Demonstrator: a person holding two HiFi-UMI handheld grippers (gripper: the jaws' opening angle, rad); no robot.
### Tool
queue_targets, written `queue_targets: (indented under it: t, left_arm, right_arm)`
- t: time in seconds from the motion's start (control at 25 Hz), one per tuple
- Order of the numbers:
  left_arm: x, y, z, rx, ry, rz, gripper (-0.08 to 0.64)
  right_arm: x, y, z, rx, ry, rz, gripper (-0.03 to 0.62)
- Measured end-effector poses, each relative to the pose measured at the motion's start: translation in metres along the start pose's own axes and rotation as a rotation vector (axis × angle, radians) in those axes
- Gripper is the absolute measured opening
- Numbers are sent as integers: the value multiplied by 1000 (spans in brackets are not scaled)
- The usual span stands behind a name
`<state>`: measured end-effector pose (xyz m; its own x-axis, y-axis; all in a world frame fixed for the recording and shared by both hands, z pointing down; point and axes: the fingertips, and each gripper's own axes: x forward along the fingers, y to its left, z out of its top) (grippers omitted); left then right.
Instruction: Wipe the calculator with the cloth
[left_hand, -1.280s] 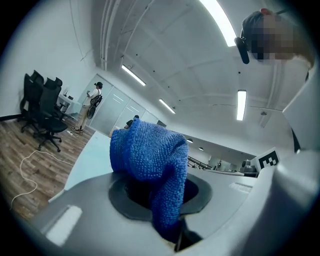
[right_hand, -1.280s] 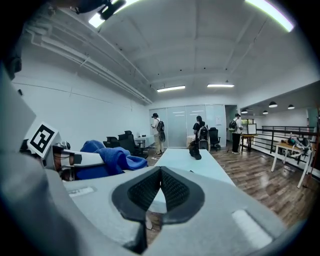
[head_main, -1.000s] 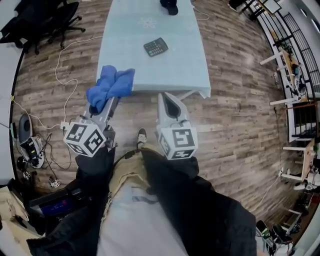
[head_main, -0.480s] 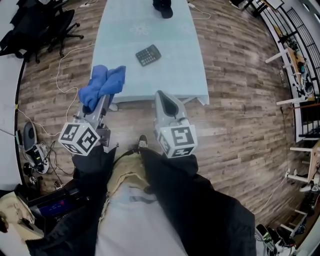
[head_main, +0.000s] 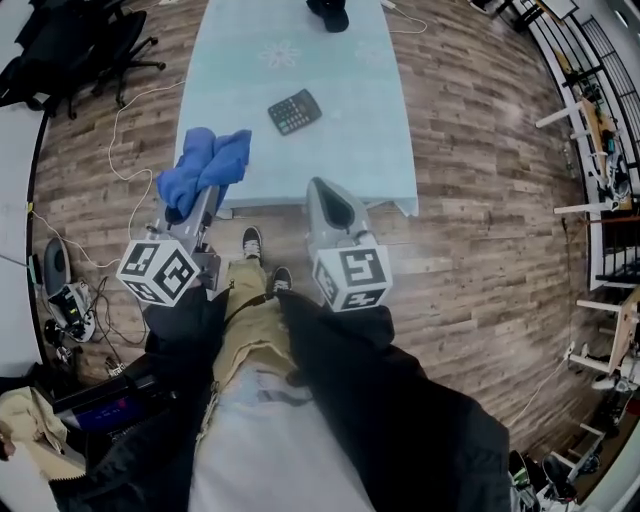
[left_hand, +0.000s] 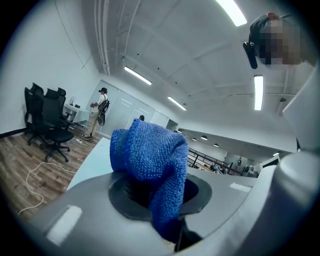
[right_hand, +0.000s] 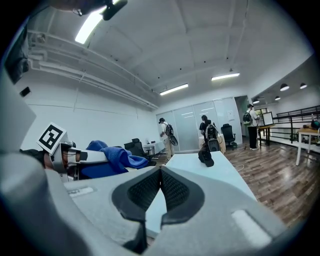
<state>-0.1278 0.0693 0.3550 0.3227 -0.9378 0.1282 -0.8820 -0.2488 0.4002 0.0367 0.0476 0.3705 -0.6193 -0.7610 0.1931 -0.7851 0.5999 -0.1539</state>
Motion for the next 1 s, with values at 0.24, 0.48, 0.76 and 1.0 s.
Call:
queue_targets:
  t: [0.24,0.48,0.76,1.0]
  left_arm:
    - [39,29,4,-25,7,-32,78]
    - [106,49,18,-42,32,-94,78]
    - [171,89,23,-64,105,-124,78]
    - [209,126,12,-110,161,-120,78]
  right_arm:
    - [37,-9,8,-24,-16,-26,-3]
    - [80,-45,24,-33,-10,-93,-3]
    - [158,-69,29,-11,49,-117,-3]
    - [204,-88,19,16,100,-142,-3]
